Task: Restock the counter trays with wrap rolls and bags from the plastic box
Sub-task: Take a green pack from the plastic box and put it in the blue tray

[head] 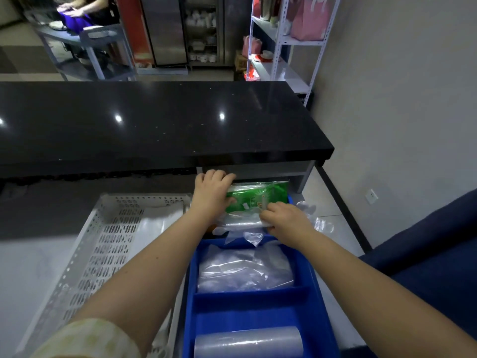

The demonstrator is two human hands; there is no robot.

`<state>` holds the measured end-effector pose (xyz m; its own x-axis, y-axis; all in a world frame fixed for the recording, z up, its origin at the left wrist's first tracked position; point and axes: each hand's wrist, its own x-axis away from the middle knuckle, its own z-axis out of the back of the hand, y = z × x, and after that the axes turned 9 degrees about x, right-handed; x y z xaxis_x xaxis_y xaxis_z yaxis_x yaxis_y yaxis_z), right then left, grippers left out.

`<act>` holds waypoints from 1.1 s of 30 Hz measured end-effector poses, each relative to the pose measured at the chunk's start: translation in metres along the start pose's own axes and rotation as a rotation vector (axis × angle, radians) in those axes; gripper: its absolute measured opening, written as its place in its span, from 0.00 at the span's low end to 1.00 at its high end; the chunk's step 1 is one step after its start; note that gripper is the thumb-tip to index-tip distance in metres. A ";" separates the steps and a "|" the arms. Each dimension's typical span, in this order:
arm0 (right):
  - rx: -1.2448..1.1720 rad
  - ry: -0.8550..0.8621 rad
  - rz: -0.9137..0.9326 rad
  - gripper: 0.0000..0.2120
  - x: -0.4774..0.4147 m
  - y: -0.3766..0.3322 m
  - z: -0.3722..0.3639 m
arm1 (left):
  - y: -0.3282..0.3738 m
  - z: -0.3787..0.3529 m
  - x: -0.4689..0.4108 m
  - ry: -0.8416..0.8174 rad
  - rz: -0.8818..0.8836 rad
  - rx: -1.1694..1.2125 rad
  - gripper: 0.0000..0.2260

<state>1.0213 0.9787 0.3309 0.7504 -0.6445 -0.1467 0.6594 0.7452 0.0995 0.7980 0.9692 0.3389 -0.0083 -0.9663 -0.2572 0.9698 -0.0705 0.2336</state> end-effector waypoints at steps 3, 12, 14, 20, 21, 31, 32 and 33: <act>-0.037 0.077 0.007 0.15 -0.019 -0.006 -0.004 | -0.007 0.022 0.005 0.141 -0.026 0.053 0.23; -0.094 -0.025 -0.134 0.13 -0.036 -0.033 -0.050 | -0.010 -0.013 0.065 -0.074 -0.006 0.206 0.13; -0.130 -0.137 -0.134 0.14 -0.036 -0.028 -0.051 | -0.007 -0.022 0.068 -0.112 -0.001 0.182 0.14; -0.218 0.014 -0.074 0.13 -0.002 -0.013 -0.050 | 0.001 -0.031 0.070 -0.131 0.062 0.142 0.11; -0.197 0.080 -0.097 0.12 0.005 -0.013 -0.052 | 0.002 -0.032 0.072 -0.154 0.066 0.135 0.11; -0.185 -0.275 -0.150 0.21 0.005 -0.025 -0.051 | 0.008 -0.034 0.082 -0.242 0.091 0.063 0.15; -0.209 -0.215 -0.165 0.20 0.003 -0.027 -0.047 | 0.008 -0.031 0.082 -0.222 0.101 0.068 0.15; -0.229 -0.151 -0.176 0.18 0.000 -0.029 -0.042 | 0.009 -0.027 0.083 -0.195 0.114 0.072 0.15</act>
<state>1.0002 0.9644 0.2870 0.6354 -0.7722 0.0073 0.7651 0.6282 -0.1411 0.8126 0.8952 0.2938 0.0466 -0.9981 -0.0407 0.9473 0.0312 0.3188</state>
